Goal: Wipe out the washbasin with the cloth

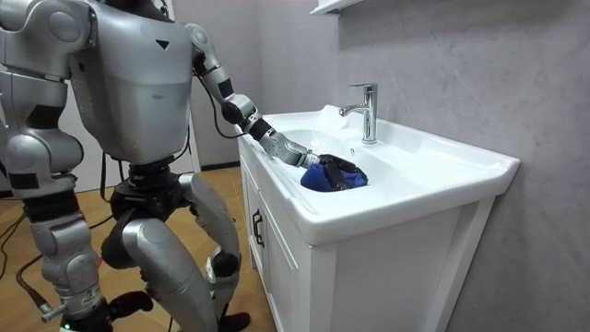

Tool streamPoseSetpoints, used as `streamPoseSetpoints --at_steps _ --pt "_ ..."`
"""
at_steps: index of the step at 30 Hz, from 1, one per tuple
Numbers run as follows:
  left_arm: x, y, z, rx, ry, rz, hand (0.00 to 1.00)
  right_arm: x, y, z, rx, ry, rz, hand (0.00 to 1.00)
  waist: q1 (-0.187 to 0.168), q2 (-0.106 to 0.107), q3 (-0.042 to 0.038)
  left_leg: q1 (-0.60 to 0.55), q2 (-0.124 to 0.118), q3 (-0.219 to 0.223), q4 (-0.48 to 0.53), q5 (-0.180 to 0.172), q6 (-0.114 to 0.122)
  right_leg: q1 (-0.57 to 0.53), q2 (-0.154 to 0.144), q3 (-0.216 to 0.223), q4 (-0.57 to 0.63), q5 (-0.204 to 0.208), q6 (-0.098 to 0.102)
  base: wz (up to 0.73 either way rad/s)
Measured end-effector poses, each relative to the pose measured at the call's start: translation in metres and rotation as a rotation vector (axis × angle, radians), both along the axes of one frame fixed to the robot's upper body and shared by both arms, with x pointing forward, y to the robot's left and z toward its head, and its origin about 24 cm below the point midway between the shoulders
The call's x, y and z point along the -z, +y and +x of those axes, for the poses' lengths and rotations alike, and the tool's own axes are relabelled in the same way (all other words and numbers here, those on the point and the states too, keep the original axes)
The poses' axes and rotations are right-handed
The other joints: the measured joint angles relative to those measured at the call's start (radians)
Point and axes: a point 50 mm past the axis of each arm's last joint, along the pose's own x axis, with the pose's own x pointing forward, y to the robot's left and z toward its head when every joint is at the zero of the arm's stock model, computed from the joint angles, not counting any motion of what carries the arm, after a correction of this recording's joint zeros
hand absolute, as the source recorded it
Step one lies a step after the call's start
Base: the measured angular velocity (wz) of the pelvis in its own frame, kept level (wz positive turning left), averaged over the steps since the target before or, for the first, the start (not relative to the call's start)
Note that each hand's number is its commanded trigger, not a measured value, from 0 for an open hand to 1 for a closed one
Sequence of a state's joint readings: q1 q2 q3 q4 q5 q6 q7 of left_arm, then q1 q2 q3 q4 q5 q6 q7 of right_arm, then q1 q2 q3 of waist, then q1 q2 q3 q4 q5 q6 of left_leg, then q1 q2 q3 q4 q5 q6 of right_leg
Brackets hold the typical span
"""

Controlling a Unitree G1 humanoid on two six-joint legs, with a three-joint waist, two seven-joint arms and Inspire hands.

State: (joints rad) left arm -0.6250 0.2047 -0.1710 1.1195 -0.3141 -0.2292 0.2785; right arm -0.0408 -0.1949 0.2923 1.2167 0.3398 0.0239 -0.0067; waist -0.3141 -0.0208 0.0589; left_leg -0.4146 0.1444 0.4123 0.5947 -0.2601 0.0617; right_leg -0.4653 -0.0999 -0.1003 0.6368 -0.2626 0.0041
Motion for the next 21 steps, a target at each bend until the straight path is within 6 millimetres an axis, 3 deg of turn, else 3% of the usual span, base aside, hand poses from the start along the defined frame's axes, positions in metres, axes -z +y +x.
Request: streamPoseSetpoints --at_steps 3,5,9,16,21 --pt "0.012 -0.01 -0.008 0.044 0.023 -0.017 1.0 -0.001 -0.004 -0.001 0.017 -0.003 -0.034 0.0 0.005 0.017 0.0001 0.023 -0.002 -0.003 -0.02 0.0 0.001 0.032 -0.003 -0.009 -0.03 0.001 0.009 0.06" --pt "0.016 -0.014 -0.012 0.058 0.033 -0.029 1.0 -0.001 -0.005 -0.002 0.022 -0.001 -0.049 0.0 0.012 0.026 -0.0061 0.038 -0.017 -0.002 -0.035 0.001 0.001 0.043 -0.009 -0.008 -0.035 0.002 0.01 0.0" --pt "0.022 -0.018 -0.016 0.093 0.045 -0.049 1.0 -0.001 -0.007 -0.003 0.031 0.005 -0.07 0.0 0.025 0.026 -0.0074 0.062 -0.023 0.006 -0.06 0.003 0.002 0.062 -0.014 -0.011 -0.053 0.004 0.012 -0.02" --pt "0.036 -0.032 -0.028 0.164 0.068 -0.063 1.0 -0.003 -0.006 0.005 0.07 -0.026 -0.095 0.0 0.055 0.03 -0.0223 0.101 -0.054 0.004 -0.122 0.02 0.002 0.107 -0.02 -0.016 -0.106 0.013 0.023 0.04" --pt "0.045 -0.038 -0.038 0.234 0.093 -0.052 1.0 -0.005 -0.005 0.012 0.084 -0.058 -0.082 0.0 0.077 0.026 -0.0254 0.149 -0.06 -0.001 -0.15 0.022 -0.002 0.163 -0.017 -0.019 -0.146 0.014 0.027 0.03"
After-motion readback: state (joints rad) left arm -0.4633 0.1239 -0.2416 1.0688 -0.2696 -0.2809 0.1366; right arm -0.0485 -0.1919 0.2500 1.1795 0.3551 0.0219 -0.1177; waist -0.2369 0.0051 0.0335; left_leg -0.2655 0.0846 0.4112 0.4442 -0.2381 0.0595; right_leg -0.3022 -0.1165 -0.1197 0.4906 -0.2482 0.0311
